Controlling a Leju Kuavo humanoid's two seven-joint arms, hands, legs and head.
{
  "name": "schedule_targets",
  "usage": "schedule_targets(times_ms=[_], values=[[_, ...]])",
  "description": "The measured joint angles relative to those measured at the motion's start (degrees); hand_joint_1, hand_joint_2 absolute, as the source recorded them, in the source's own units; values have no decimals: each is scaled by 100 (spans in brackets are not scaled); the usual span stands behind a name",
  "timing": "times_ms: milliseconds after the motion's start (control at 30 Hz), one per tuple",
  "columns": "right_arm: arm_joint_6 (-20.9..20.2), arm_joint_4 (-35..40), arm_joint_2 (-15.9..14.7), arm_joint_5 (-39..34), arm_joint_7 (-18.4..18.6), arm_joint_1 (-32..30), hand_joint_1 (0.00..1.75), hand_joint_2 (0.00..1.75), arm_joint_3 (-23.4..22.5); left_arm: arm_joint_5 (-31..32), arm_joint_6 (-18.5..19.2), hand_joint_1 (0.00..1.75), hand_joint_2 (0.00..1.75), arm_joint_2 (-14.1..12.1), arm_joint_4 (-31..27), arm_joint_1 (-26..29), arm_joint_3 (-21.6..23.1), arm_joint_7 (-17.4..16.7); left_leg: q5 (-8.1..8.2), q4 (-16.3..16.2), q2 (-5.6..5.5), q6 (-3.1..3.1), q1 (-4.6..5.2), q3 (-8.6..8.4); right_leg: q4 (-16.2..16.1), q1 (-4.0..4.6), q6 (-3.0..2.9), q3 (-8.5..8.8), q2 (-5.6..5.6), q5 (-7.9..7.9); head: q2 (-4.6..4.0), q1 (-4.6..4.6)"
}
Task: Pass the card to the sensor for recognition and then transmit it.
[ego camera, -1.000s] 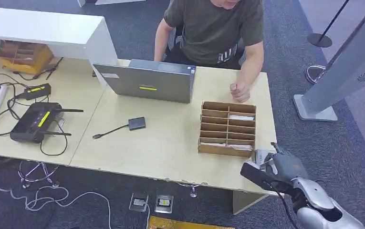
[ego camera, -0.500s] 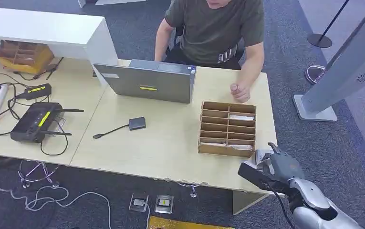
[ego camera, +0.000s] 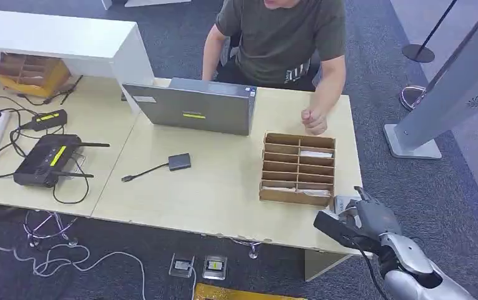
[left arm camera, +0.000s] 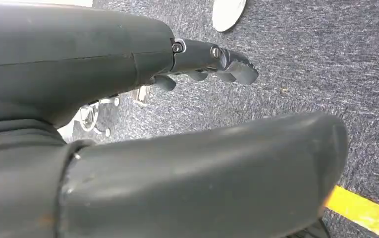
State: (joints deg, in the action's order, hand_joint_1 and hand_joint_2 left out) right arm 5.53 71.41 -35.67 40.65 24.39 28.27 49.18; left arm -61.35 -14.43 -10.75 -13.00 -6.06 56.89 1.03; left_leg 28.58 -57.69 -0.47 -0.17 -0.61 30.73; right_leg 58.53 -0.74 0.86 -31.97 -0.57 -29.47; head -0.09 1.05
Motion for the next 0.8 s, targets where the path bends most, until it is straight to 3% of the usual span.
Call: schedule_targets(times_ms=[300,800], values=[[-118,400,-197,253,218,22,175,175,-293,-17,0,0,0,-31,0,2,0,0,0,0,0,0,1,3,1,-1,-1,-1,0,2,0,0],[-1008,1823,-905,393,599,760,175,175,-1150,-72,15,0,0,-37,0,5,7,2,0,-1,-1,0,2,4,0,-1,-1,-1,-1,2,0,-2]])
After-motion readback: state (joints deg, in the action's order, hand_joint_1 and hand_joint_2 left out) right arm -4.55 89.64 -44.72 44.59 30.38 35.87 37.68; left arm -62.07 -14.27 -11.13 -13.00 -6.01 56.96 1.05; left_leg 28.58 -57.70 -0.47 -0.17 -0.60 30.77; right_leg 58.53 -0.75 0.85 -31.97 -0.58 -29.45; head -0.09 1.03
